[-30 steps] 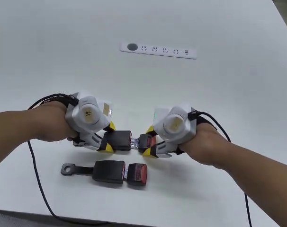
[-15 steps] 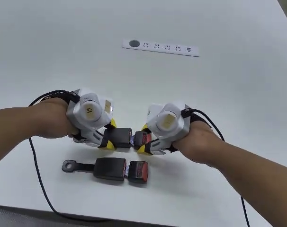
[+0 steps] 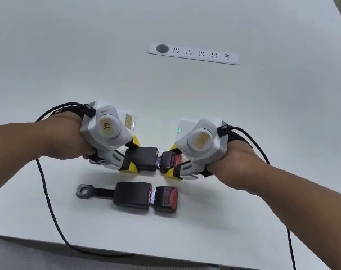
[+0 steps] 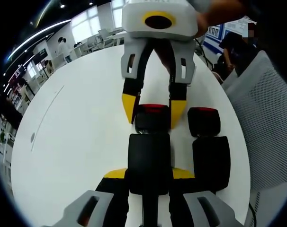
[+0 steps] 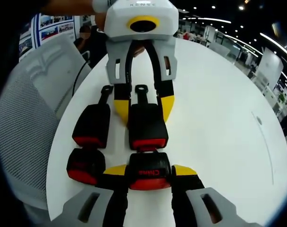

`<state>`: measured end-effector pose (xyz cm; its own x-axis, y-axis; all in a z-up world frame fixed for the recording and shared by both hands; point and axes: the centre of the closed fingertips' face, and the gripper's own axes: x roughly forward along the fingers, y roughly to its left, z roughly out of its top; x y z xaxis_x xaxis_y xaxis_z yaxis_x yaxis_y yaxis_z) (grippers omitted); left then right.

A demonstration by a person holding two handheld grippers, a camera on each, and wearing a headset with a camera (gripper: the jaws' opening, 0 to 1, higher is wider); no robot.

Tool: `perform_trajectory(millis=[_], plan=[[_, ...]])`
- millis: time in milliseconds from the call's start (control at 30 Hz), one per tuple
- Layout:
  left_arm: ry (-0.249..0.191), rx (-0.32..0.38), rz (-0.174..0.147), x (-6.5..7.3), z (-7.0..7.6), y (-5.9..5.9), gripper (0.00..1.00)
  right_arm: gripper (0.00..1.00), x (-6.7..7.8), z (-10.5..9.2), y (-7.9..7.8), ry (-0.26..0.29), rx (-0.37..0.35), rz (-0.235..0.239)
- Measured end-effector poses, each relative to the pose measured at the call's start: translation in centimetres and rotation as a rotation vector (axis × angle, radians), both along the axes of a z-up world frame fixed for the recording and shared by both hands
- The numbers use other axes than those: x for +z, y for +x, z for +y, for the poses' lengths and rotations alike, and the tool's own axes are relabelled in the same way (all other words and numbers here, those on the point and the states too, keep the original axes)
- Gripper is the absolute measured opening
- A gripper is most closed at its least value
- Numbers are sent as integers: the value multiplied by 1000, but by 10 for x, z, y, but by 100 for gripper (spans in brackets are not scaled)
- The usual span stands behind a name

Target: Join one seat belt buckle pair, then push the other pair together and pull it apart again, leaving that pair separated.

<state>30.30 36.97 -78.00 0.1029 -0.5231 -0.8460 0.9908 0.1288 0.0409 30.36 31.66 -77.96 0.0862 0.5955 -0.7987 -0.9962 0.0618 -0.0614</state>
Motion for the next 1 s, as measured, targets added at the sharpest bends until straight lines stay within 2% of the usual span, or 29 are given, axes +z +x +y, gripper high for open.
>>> perform_trajectory(millis=[167, 233, 267, 467, 600, 700, 800, 933, 1000], plan=[[6, 5, 6, 2, -2, -2, 31, 31, 2, -7, 1, -10, -1, -3], [7, 4, 10, 2, -2, -2, 32, 31, -2, -12, 3, -15, 1, -2], [6, 4, 10, 2, -2, -2, 32, 31, 2, -15, 1, -20, 0, -1], [1, -4, 8, 1, -1, -1, 32, 32, 1, -16, 0, -3, -2, 15], [-2, -2, 12, 0, 1, 0, 32, 32, 3, -23, -2, -19, 10, -3], [-1, -4, 17, -1, 3, 3, 32, 32, 0, -36, 1, -30, 1, -9], [2, -6, 19, -3, 3, 4, 32, 32, 4, -48, 0, -37, -10, -14], [2, -6, 21, 1, 0, 1, 33, 33, 0, -68, 5, -46, -48, -12], [4, -4, 20, 1, 0, 0, 33, 33, -2, -79, 4, -64, -36, -13]])
